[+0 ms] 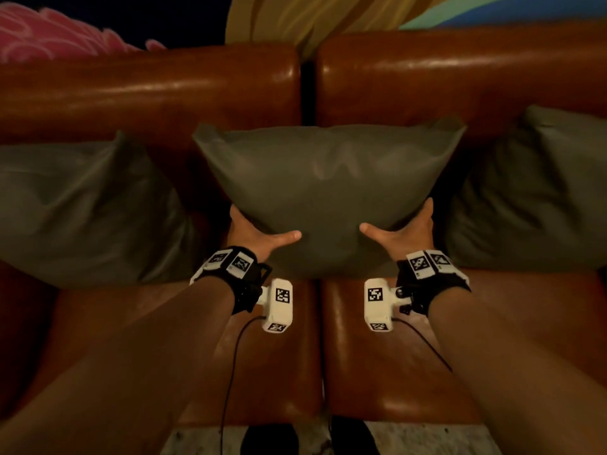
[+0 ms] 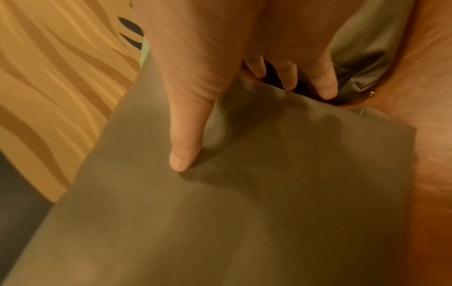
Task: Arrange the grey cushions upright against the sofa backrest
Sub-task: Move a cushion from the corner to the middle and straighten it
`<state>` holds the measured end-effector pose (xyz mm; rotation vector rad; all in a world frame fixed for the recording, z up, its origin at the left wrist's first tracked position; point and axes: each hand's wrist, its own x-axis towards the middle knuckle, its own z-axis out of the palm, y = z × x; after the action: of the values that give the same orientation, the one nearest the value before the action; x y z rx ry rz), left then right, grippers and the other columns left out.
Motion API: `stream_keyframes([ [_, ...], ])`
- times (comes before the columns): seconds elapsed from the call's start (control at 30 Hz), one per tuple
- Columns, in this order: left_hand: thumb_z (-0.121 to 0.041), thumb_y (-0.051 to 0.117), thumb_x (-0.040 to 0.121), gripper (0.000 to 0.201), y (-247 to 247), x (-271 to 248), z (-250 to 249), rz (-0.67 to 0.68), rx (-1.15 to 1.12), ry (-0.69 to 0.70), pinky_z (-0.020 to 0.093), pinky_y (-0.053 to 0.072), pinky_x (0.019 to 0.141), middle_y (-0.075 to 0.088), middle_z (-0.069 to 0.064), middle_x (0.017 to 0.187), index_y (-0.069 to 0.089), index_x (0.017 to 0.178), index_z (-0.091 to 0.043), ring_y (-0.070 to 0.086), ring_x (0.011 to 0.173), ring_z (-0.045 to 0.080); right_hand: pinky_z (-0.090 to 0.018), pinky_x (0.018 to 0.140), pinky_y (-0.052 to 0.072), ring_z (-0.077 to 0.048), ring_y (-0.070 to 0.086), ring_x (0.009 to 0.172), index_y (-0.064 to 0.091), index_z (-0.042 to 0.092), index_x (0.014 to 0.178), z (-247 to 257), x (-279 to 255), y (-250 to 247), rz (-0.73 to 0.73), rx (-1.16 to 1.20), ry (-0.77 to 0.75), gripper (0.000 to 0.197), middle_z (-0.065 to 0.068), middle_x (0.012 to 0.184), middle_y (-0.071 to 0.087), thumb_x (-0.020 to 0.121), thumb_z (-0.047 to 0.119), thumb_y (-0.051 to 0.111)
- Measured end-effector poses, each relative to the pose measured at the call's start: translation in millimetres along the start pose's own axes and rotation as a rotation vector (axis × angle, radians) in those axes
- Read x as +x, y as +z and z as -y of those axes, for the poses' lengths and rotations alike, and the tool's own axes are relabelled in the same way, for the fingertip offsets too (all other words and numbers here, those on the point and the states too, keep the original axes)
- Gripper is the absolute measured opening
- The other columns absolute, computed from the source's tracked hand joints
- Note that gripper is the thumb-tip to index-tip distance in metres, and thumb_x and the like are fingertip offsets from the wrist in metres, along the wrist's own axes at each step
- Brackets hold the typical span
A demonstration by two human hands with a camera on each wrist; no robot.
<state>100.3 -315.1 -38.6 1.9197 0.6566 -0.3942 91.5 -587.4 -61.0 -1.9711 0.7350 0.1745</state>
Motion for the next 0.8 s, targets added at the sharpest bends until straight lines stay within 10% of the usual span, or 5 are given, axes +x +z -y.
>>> stream_keyframes([
  [0.13,-0.037,0.102,0.029,0.150,11,16,6,-0.078,-0.088,0.010,0.048,0.041,0.115,0.047,-0.004,0.147,0.018,0.153,-0.031,0.049,0.136,0.021,-0.045,0.123,0.032,-0.023,0.036,0.148,0.007,0.024,0.160,-7,22,2,0.025,0.047,-0.084,0.162,-0.004,0.160,0.033,0.027,0.057,0.092],
  [0.47,-0.012,0.101,0.043,0.138,-7,27,12,-0.073,-0.134,0.201,0.033,0.041,0.112,0.049,-0.008,0.142,0.022,0.155,-0.025,0.050,0.130,0.012,-0.044,0.115,0.043,-0.014,0.054,0.132,0.024,0.045,0.143,-12,18,28,0.028,0.069,-0.133,0.137,0.012,0.142,0.051,0.027,0.074,0.091],
  [0.63,-0.011,0.100,0.046,0.138,-15,27,17,-0.077,-0.114,0.217,0.027,0.036,0.110,0.044,-0.010,0.142,0.019,0.156,-0.023,0.045,0.129,0.008,-0.031,0.115,0.036,-0.007,0.048,0.126,0.027,0.022,0.150,-5,11,38,0.051,0.073,-0.151,0.128,0.002,0.144,0.051,0.046,0.034,0.101],
  [0.8,-0.013,0.101,0.046,0.141,-8,24,23,-0.103,-0.136,0.213,0.031,0.035,0.113,0.043,-0.006,0.149,0.015,0.158,-0.028,0.045,0.133,0.011,-0.046,0.116,0.042,-0.015,0.054,0.133,0.030,0.037,0.144,-6,13,34,0.045,0.023,-0.139,0.136,0.011,0.141,0.054,0.027,0.074,0.090],
])
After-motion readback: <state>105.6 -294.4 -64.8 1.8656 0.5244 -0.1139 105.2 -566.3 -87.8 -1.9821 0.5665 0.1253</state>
